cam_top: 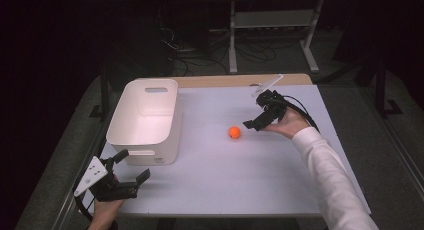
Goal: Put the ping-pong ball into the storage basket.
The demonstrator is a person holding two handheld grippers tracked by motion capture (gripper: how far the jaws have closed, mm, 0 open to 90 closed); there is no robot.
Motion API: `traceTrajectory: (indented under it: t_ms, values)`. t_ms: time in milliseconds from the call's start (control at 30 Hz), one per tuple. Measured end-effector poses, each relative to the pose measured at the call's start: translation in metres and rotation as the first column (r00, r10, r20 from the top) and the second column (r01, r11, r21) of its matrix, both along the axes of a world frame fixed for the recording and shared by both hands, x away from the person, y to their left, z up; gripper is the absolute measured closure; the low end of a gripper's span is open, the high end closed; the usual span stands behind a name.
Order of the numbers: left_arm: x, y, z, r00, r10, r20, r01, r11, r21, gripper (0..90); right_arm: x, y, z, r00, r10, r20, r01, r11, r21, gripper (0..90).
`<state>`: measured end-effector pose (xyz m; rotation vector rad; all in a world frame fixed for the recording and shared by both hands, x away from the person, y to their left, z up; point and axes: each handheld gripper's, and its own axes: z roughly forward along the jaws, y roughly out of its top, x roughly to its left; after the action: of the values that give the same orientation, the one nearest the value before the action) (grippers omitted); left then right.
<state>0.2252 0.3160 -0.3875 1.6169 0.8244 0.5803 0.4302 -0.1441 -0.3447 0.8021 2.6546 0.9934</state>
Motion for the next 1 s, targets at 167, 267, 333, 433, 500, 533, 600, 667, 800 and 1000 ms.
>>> traceTrajectory:
  t_ms: [167,267,333,433,500,533,600,667,800,1000]
  values:
    - [0.0,0.0,0.0,1.0,-0.001,0.0,0.001,1.0,0.005,0.0,0.007,0.004,-0.001,0.9999,0.009,-0.007,-0.009,0.9998,-0.015,0.0]
    - [0.0,0.0,0.0,1.0,0.0,-0.001,0.0,1.0,0.0,0.0,0.01,0.006,-0.002,0.9998,0.014,-0.011,-0.014,0.9997,-0.022,0.0]
    - [0.0,0.0,0.0,1.0,0.0,0.0,0.0,1.0,-0.001,0.0,0.012,0.008,-0.003,0.9997,0.017,-0.019,-0.018,0.9995,-0.027,0.0]
    - [0.0,0.0,0.0,1.0,0.003,-0.002,-0.003,1.0,0.0,0.0,0.015,0.013,-0.003,0.9994,0.025,-0.023,-0.026,0.9989,-0.04,0.0]
    - [0.0,0.001,0.0,1.0,0.004,-0.001,-0.004,1.0,0.008,0.0,0.017,0.017,-0.004,0.9989,0.044,-0.017,-0.045,0.9973,-0.059,0.0]
    - [0.0,0.001,0.0,1.0,0.004,0.0,-0.004,1.0,0.009,0.0,0.017,0.019,-0.003,0.9984,0.052,-0.023,-0.053,0.9964,-0.065,0.0]
    - [0.0,0.001,0.0,1.0,0.003,-0.002,-0.003,1.0,0.007,0.0,0.017,0.024,-0.003,0.9968,0.075,-0.027,-0.077,0.9948,-0.067,0.0]
    - [0.001,0.001,0.0,1.0,0.002,-0.002,-0.002,0.9999,0.017,0.0,0.018,0.028,-0.004,0.9957,0.089,-0.028,-0.09,0.9932,-0.074,0.0]
    - [0.001,0.002,-0.001,1.0,0.01,-0.001,-0.01,0.9998,0.018,0.0,0.02,0.035,-0.01,0.9928,0.11,-0.048,-0.114,0.9888,-0.096,0.0]
    - [0.001,0.001,-0.001,0.9999,0.012,-0.001,-0.012,0.9999,0.006,0.0,0.022,0.045,-0.018,0.9887,0.132,-0.072,-0.138,0.9856,-0.097,0.0]
